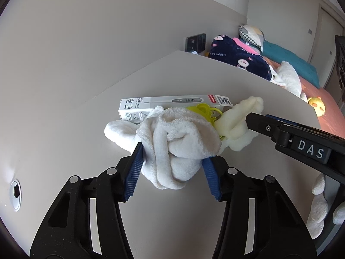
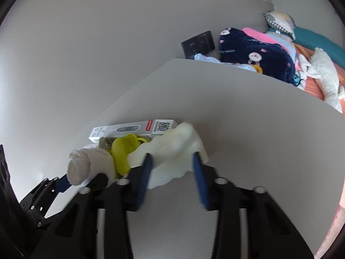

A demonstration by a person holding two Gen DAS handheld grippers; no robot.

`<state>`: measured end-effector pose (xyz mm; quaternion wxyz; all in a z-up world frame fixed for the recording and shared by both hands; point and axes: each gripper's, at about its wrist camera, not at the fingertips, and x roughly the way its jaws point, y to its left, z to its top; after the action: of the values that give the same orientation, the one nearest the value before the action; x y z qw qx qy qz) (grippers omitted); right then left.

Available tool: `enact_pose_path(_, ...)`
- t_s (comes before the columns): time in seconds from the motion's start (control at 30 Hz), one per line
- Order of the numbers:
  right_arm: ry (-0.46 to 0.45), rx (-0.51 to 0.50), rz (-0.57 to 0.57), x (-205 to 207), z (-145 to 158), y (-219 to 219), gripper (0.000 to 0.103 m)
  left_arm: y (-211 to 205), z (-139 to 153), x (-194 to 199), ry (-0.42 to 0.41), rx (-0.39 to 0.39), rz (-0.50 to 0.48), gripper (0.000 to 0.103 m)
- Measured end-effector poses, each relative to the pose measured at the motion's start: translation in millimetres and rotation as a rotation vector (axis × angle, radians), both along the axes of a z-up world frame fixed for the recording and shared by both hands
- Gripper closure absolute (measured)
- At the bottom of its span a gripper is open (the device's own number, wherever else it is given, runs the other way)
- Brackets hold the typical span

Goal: Collect trash
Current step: 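Grasp the white towel with the left tool while the right tool grasps the cream foam piece, then carry the white towel and cream foam piece to the black bin and release both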

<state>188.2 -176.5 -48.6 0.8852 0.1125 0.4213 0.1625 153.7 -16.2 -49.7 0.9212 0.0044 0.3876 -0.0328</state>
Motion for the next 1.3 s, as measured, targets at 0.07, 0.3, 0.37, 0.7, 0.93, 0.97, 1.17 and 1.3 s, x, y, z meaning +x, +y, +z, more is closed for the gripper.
enact_pose_path(0.07,0.007,0.012,0.008,0.4,-0.4,2.4,0.099,0.1,0.4,-0.3,-0.003,-0.001,-0.007,0.057)
enact_pose_path(0.3,-0.082,-0.016,0.012,-16.0,13.2,5.8,0.101,0.5,1.6,0.7,0.002,-0.012,-0.004,0.058)
enact_pose_path(0.37,-0.095,-0.013,0.01,-19.4,18.5,1.7,0.101,1.3,3.4,-0.2,0.0,-0.02,-0.003,0.058)
enact_pose_path(0.7,-0.15,-0.045,-0.022,-47.4,45.1,-27.8,0.101,-7.0,22.0,-16.1,-0.046,-0.018,-0.02,0.059)
enact_pose_path(0.93,-0.173,-0.077,-0.058,-72.0,61.9,-53.9,0.101,-26.0,34.9,-32.1,-0.066,-0.05,-0.047,0.059)
enact_pose_path(0.97,-0.175,-0.078,-0.065,-75.7,64.5,-58.2,0.101,-29.2,36.9,-35.3,-0.069,-0.056,-0.053,0.059)
enact_pose_path(1.17,-0.192,-0.077,-0.109,-99.4,77.7,-86.3,0.101,-54.1,49.9,-52.9,-0.081,-0.065,-0.093,0.059)
enact_pose_path(1.3,-0.198,-0.074,-0.136,-118.7,83.4,-104.1,0.101,-69.9,57.1,-66.8,-0.085,-0.081,-0.117,0.059)
